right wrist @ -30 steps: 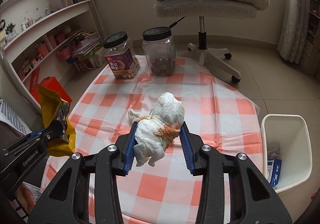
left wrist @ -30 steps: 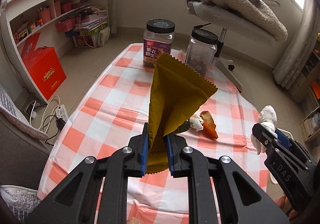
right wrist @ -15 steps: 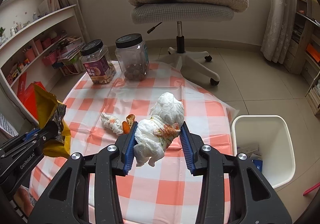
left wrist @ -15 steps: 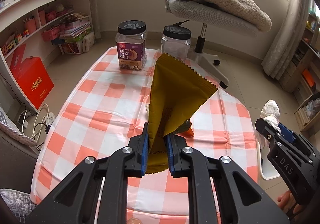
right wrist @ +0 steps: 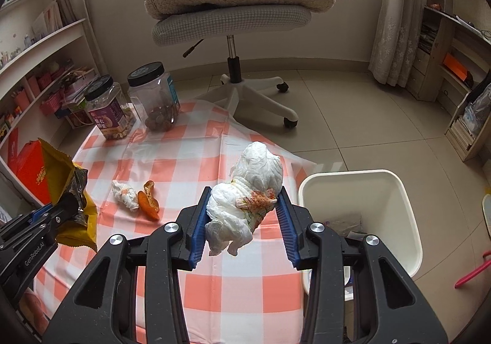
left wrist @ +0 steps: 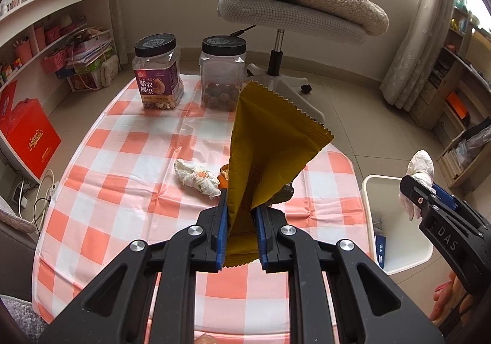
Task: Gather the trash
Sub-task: 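Carry the tissue wad over the wastebasket and release it with the right gripper while the left carries the packet, then open the left gripper to drop the yellow packet into the wastebasket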
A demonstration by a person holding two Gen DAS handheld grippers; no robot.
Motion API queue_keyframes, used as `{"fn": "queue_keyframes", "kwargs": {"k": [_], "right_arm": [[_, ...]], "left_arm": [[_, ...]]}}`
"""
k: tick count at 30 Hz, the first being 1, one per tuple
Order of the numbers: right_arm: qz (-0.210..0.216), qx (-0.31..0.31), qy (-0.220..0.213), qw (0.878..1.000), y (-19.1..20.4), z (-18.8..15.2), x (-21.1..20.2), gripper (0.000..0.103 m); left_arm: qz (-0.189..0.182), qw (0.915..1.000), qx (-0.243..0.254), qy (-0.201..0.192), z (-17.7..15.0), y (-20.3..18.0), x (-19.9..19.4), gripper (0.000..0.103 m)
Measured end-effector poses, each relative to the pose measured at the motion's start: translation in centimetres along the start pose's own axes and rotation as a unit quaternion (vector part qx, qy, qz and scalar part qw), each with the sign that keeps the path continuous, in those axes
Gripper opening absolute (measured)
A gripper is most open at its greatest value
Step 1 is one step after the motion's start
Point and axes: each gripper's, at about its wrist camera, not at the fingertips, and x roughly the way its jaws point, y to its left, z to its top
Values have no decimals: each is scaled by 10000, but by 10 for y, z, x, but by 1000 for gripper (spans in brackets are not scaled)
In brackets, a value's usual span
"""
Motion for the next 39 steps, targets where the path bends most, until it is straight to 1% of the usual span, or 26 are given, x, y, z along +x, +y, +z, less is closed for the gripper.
{"fn": "queue_keyframes", "kwargs": {"k": [4,7,9,10,11,12,13,14,16,17,19,21,23,26,31,33,34,35,36,37,38,39], "right_arm": [[-306,91,5,9995,-27,3,0,39],[-479,322,34,9983,-54,5,0,40],[-627,481,18,9969,-72,6,-1,42],[-718,542,1,9959,-80,6,-2,44],[-774,595,-5,9952,-87,6,-3,50],[-813,660,-11,9945,-94,6,-4,53],[-846,733,-19,9937,-102,6,-6,59],[-885,810,-32,9928,-108,6,-7,63],[-921,945,-59,9912,-122,5,-11,67],[-932,1017,-67,9904,-127,5,-13,73],[-972,1192,-112,9880,-140,4,-17,78],[-997,1342,-158,9858,-152,4,-22,79],[-1034,1498,-200,9831,-164,3,-26,83],[-1130,1746,-282,9777,-187,0,-34,87],[-1220,2135,-385,9685,-219,-5,-46,90],[-1268,2192,-421,9665,-226,-6,-49,90],[-1307,2188,-437,9660,-228,-7,-50,90],[-1354,2171,-448,9657,-229,-7,-51,90],[-1407,2154,-457,9653,-231,-8,-52,90],[-1460,2142,-466,9647,-233,-8,-52,90],[-1497,2139,-468,9642,-235,-8,-52,90],[-1510,2147,-468,9638,-237,-8,-53,91]], "left_arm": [[-95,9999,103,14,0,-16,2,16],[-189,9996,190,35,-1,-30,4,16],[-264,9994,233,44,-1,-41,6,16],[-314,9992,246,46,-1,-47,6,16],[-379,9989,264,43,-1,-54,7,16],[-456,9985,295,36,-1,-61,7,16],[-527,9981,327,20,-1,-68,8,16],[-603,9975,359,12,-1,-78,8,16],[-820,9959,389,46,-2,-95,11,16],[-920,9950,391,81,-2,-103,13,16],[-1085,9931,415,173,-3,-120,18,16],[-1249,9907,459,282,-5,-137,25,16],[-1402,9879,546,384,-6,-153,31,16],[-1600,9828,735,560,-13,-179,40,16],[-1851,9739,1062,777,-19,-219,52,19],[-1964,9697,1202,813,-19,-233,55,23],[-2001,9681,1263,827,-19,-239,57,33],[-2043,9665,1304,841,-19,-244,59,40],[-2086,9653,1317,858,-18,-249,61,44],[-2126,9642,1315,887,-17,-251,62,51],[-2156,9635,1309,900,-16,-252,62,57],[-2187,9629,1305,896,-14,-253,62,58]]}}
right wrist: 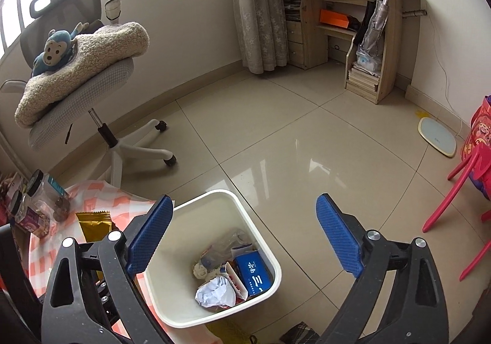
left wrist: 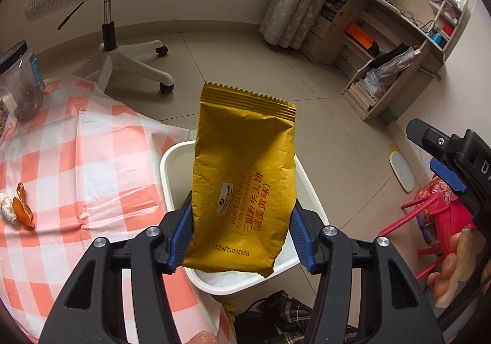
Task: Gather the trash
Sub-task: 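Open the left gripper to drop the yellow packet into the wastebasket, then grasp the remaining white tissue wad with the left gripper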
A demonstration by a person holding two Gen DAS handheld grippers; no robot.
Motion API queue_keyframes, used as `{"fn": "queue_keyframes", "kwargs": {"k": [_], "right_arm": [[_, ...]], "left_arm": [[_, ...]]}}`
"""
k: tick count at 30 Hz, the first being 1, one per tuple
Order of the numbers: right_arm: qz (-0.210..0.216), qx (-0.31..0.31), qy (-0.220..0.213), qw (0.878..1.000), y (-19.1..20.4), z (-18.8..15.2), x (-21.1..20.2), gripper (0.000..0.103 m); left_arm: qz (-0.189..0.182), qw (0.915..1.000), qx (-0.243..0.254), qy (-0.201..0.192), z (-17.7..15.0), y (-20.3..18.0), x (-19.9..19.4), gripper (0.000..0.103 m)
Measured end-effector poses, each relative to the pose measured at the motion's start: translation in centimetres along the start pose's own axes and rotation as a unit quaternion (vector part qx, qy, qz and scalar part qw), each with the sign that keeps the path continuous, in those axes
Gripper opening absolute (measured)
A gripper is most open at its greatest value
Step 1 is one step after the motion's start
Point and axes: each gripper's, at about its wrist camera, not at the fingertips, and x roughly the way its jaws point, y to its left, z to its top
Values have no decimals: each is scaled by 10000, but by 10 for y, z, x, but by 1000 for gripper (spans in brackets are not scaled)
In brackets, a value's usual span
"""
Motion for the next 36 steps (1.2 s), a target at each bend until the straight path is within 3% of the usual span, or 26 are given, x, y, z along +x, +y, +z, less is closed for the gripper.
{"fn": "queue_keyframes", "kwargs": {"k": [4,6,12,16,20,30,36], "right_arm": [[-14,13,-18,10000,0,1,1,93],[-38,-40,-55,10000,3,-1,-1,93],[-152,-384,-119,9991,20,-8,-2,93],[-371,-819,-279,9956,44,-15,-5,96],[-356,-1024,-238,9938,63,-21,-4,96],[-204,-1444,-33,9893,122,-38,6,96],[-21,-1657,125,9861,157,-50,11,96]], "left_arm": [[-232,9996,-134,16,7,6,-4,73],[-245,9995,-215,0,7,11,-7,73],[763,9957,-64,-530,8,20,-27,73],[1486,9832,-84,-1052,6,24,-47,80],[1890,9732,-134,-1305,3,35,-59,86],[2577,9544,-1125,-1000,0,120,-62,87],[3176,9256,-2004,-467,-8,208,-46,87]]}}
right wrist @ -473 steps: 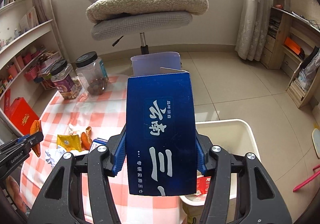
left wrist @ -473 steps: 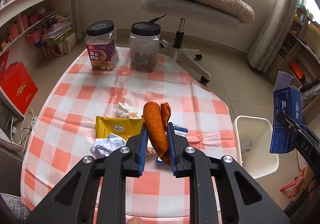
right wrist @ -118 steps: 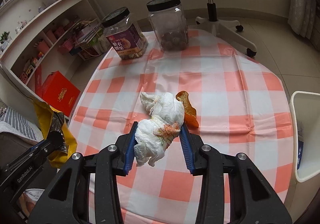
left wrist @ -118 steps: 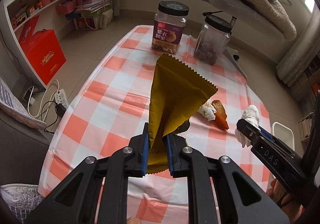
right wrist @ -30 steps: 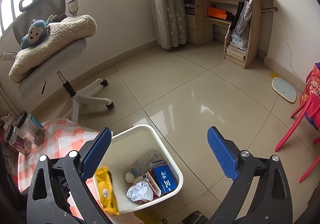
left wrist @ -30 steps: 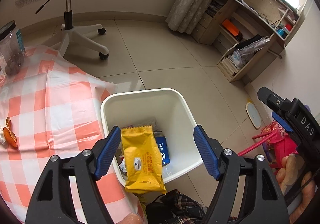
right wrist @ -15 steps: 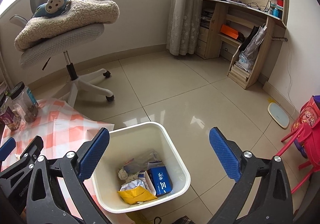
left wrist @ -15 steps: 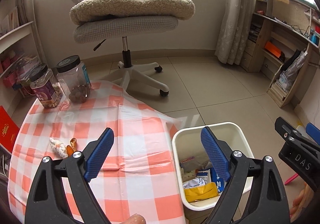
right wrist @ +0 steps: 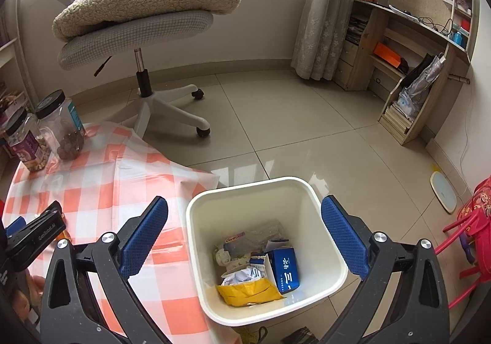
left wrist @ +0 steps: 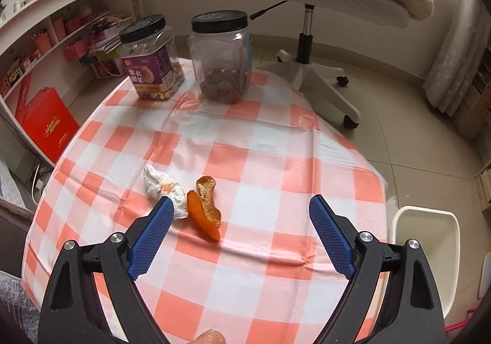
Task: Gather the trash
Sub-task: 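Grasp the remaining white tissue wad with the left gripper, then grasp the orange peel with the right gripper and lift it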
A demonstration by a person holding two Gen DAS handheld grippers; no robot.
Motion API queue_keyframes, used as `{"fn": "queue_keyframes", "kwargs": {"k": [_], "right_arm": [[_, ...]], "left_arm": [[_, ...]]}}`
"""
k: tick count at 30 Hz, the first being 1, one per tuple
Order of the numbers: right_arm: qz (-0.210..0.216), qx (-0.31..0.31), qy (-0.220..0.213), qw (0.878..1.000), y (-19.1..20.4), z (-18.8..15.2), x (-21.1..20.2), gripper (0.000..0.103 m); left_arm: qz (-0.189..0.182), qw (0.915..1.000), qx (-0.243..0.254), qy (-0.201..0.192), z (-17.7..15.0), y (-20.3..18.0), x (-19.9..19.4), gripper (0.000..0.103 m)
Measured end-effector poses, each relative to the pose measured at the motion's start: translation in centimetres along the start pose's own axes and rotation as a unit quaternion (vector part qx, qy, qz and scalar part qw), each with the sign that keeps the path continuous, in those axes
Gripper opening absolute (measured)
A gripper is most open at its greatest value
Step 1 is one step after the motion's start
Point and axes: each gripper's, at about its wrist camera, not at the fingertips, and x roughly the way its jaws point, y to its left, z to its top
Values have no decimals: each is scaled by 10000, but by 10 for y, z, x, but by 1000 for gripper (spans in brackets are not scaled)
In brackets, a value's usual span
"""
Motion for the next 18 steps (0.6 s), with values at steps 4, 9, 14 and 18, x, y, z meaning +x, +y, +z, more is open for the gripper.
{"fn": "queue_keyframes", "kwargs": {"k": [4,9,14,18], "right_arm": [[180,-107,103,9997,23,0,4,96],[320,-338,253,9986,54,-3,13,96],[398,-656,413,9962,89,-9,24,96],[558,-889,626,9925,120,-17,37,96]], "left_arm": [[395,9953,-734,484,11,50,47,87],[623,9864,-1243,876,13,93,89,82],[8,9748,-1658,1492,4,116,119,47],[-231,9773,-1520,1461,4,128,109,34]]}}
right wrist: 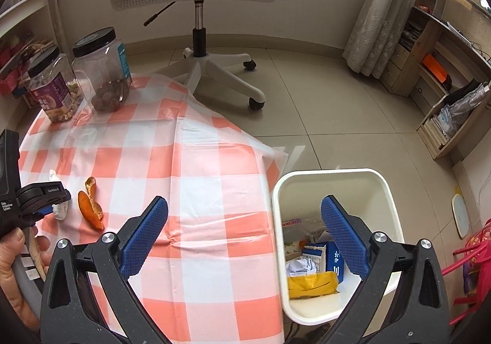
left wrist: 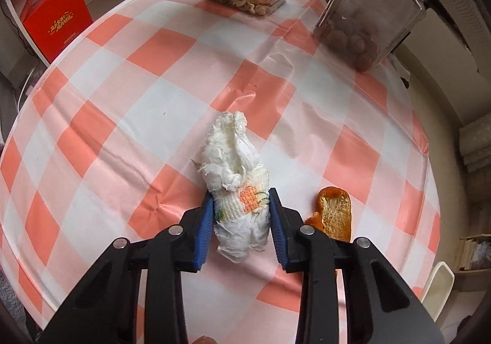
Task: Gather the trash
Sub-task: 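Grasp the orange peel with the right gripper and lift it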
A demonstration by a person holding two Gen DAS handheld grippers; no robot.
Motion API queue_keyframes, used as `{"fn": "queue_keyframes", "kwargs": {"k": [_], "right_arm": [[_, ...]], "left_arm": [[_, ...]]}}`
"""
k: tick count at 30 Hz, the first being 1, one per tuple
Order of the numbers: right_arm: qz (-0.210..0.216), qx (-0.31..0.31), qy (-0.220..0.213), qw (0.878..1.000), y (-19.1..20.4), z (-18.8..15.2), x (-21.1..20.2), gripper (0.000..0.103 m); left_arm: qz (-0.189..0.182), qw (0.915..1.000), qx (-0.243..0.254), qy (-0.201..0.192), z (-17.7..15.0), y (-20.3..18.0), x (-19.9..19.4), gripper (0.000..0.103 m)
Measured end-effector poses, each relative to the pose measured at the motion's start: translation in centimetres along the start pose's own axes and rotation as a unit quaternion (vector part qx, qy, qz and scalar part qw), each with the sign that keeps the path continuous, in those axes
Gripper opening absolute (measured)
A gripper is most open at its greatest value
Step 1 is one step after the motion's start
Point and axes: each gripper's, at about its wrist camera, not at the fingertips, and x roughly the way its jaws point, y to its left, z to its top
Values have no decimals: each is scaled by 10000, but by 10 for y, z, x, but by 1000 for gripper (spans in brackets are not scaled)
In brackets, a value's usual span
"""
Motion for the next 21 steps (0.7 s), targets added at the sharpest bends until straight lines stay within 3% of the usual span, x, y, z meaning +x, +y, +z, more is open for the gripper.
{"fn": "queue_keyframes", "kwargs": {"k": [4,10,15,18,21], "right_arm": [[407,-244,230,9986,39,-5,20,96],[1311,-727,648,9866,112,-19,46,96],[1742,-882,800,9775,152,-23,62,94],[1889,-772,945,9744,163,-21,73,88],[1937,-736,1010,9731,171,-21,83,72]], "left_arm": [[188,9994,180,-211,-2,21,-24,34],[-132,9990,-14,-435,0,66,-85,34],[-346,9975,176,-591,-2,86,-123,34],[-212,9950,519,-828,-5,85,-137,34],[-155,9939,639,-890,-7,90,-143,34]]}}
